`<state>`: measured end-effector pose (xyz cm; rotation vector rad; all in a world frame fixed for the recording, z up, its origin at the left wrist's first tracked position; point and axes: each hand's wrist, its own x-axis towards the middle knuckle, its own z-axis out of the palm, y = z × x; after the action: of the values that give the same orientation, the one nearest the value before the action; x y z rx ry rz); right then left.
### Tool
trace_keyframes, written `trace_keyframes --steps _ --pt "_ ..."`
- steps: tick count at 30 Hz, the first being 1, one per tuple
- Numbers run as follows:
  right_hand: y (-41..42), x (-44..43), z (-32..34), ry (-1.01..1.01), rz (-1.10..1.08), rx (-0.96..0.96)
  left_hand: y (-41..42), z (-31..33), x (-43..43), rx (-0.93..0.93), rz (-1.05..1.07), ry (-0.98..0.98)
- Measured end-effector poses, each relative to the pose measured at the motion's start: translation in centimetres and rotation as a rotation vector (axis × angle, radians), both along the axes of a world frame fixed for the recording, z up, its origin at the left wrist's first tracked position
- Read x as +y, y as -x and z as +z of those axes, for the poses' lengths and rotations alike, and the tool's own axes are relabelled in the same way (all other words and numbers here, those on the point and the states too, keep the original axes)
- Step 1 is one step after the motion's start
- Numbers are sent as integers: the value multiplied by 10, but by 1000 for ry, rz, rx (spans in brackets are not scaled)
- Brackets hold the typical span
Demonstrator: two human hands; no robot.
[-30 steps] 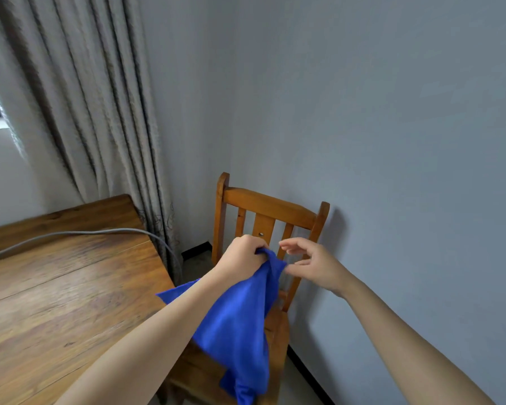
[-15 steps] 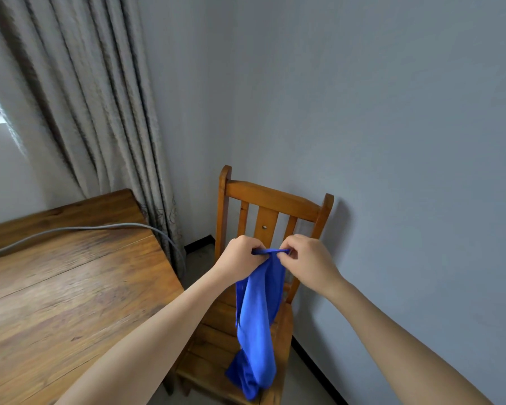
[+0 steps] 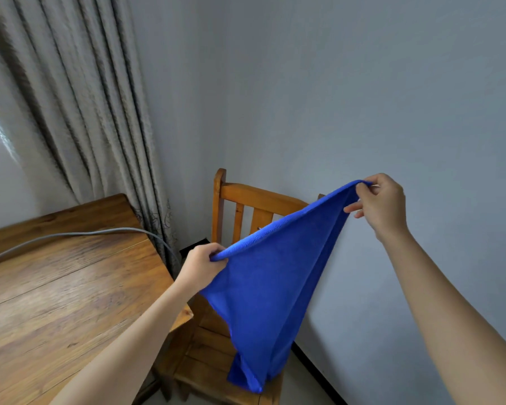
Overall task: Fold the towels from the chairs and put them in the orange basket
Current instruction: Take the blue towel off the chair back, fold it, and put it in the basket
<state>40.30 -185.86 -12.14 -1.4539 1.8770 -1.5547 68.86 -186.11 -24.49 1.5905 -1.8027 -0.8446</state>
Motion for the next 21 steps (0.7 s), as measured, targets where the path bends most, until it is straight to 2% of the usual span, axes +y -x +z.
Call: trace_keyframes --steps 4,7,12,16,18,21 --pt "6 5 -1 72 -58 -69 -4 31 1 314 142 43" --pt "7 9 5 183 -92 -82 -7 55 8 476 109 122" --pt "7 21 20 322 -167 -121 -3 88 29 263 -28 279" --pt "4 37 26 456 -217 -205 -4 106 45 -118 -96 376" --pt "2 45 29 522 -231 -211 -9 115 54 -126 -92 409" --pt "-2 57 35 604 -229 -215 -18 131 69 -35 -29 467"
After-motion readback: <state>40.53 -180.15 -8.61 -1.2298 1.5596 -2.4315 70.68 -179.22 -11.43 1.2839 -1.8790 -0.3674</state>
